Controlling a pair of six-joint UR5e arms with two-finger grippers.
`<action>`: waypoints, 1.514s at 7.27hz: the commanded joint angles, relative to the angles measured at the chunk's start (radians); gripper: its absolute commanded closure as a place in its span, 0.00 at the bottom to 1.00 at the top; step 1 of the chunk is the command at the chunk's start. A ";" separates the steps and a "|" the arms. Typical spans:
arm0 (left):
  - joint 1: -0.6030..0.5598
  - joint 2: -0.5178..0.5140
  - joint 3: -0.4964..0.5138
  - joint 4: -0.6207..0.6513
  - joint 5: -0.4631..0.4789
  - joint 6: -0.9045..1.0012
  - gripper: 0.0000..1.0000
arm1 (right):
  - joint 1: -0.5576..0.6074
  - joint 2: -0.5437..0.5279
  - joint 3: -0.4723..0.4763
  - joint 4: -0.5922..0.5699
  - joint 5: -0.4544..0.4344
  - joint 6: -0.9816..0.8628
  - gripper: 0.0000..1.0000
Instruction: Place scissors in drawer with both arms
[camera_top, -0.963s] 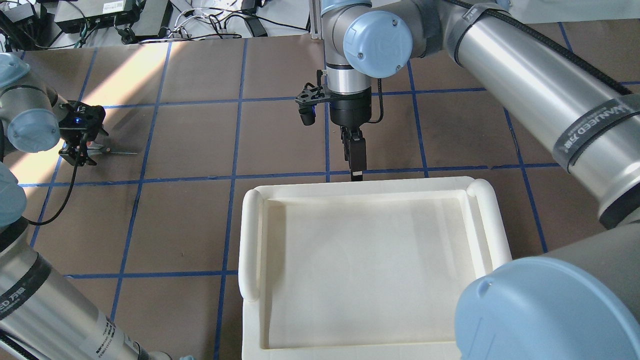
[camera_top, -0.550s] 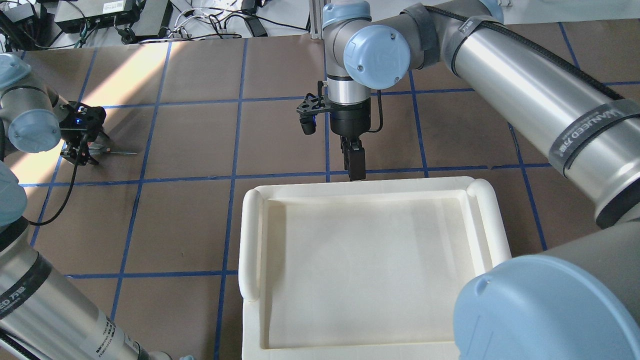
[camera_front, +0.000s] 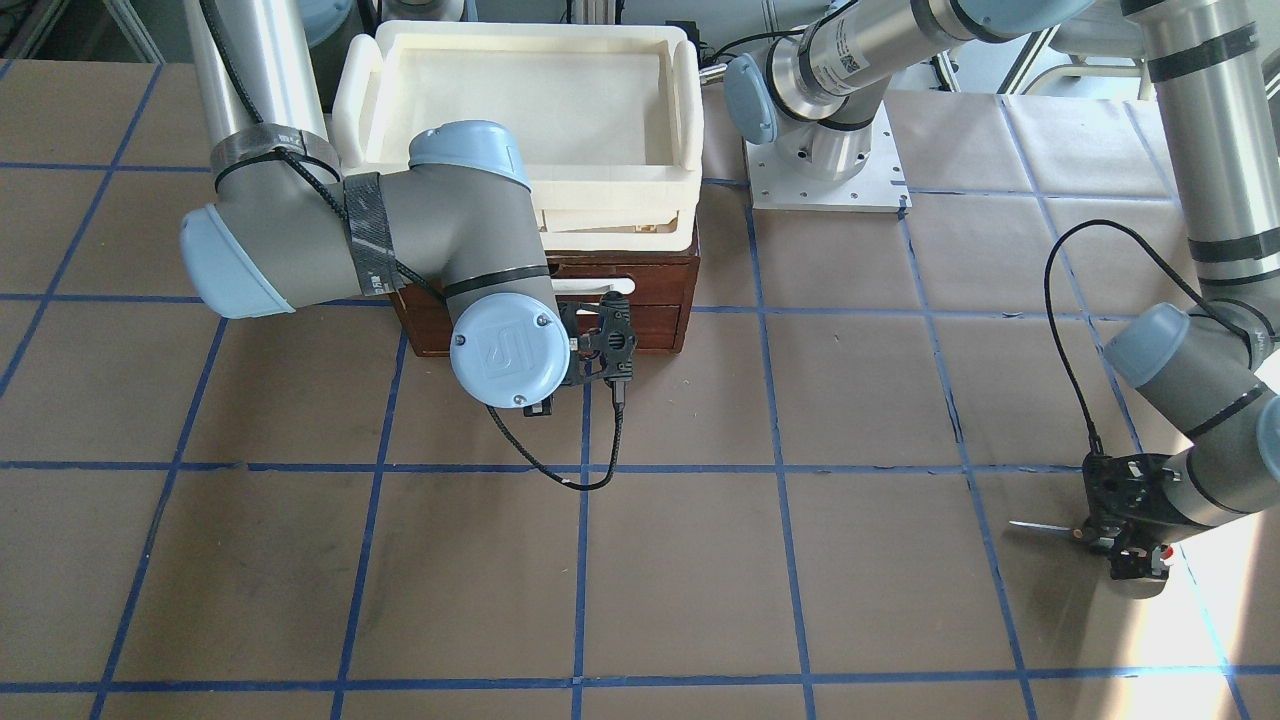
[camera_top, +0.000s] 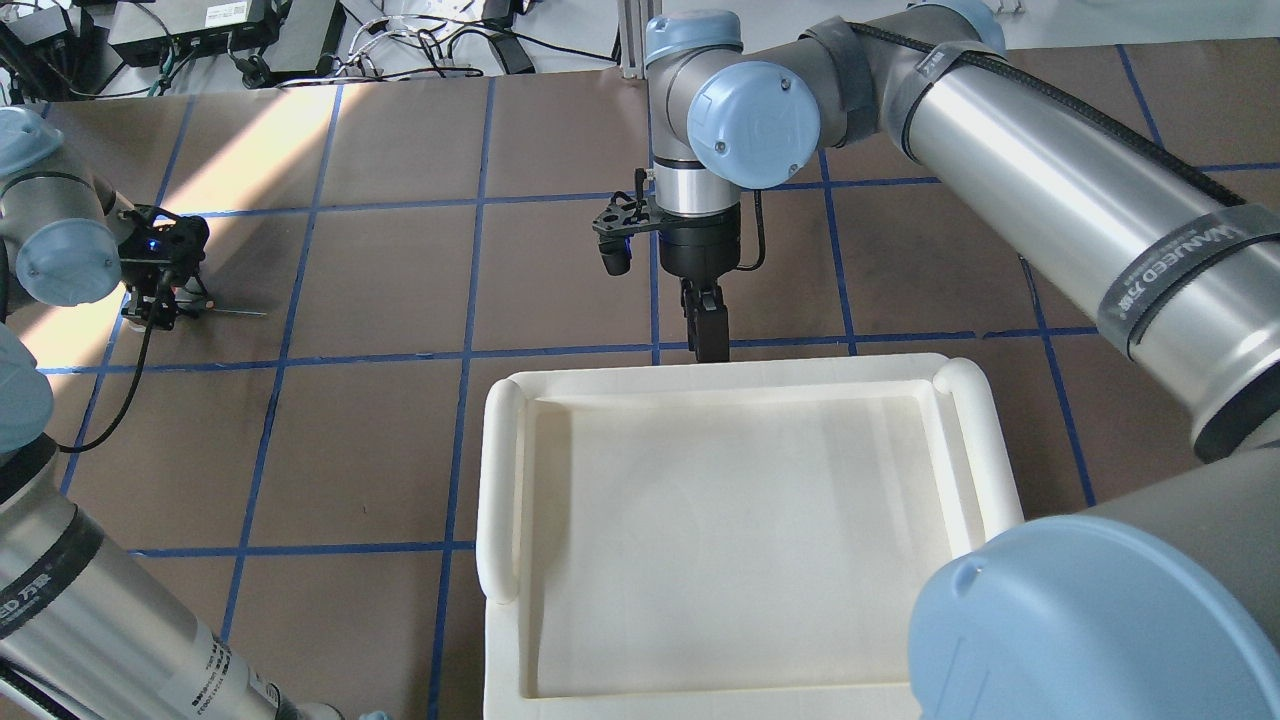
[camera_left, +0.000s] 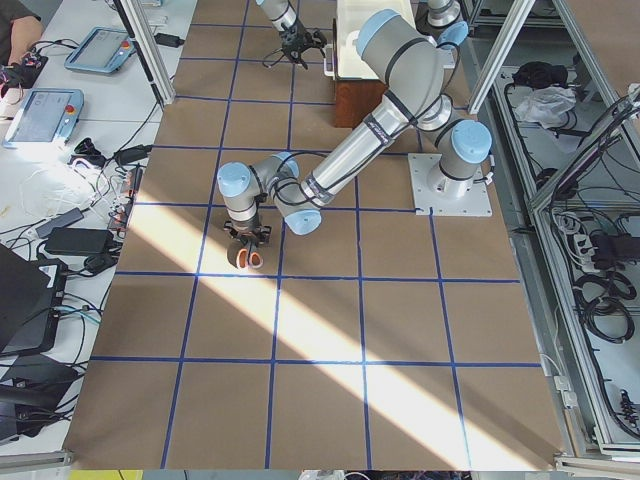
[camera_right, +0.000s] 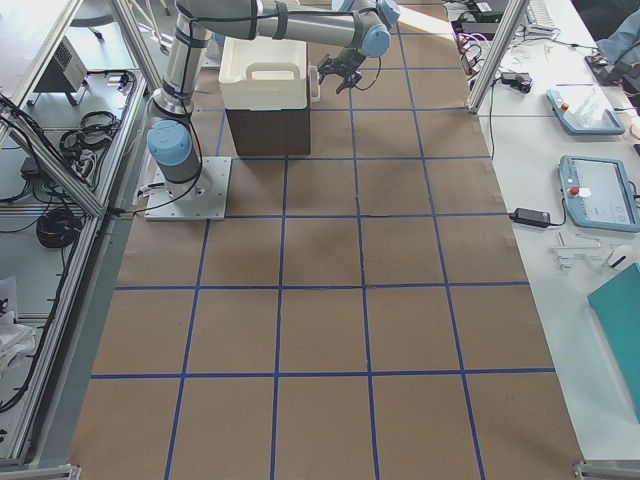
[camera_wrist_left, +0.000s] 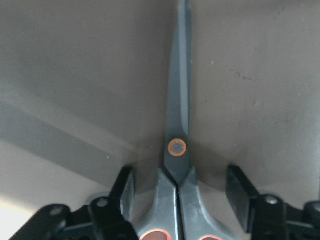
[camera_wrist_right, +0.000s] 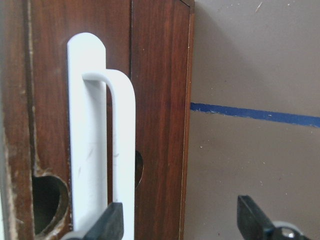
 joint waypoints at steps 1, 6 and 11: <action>-0.002 0.014 0.001 -0.005 0.004 0.000 1.00 | 0.006 -0.007 -0.001 0.001 0.016 0.017 0.17; -0.100 0.149 0.005 -0.095 0.012 -0.046 1.00 | 0.009 -0.018 0.011 0.010 0.014 0.047 0.17; -0.210 0.273 0.004 -0.281 0.004 -0.235 1.00 | 0.009 -0.019 0.049 -0.040 0.005 0.031 0.46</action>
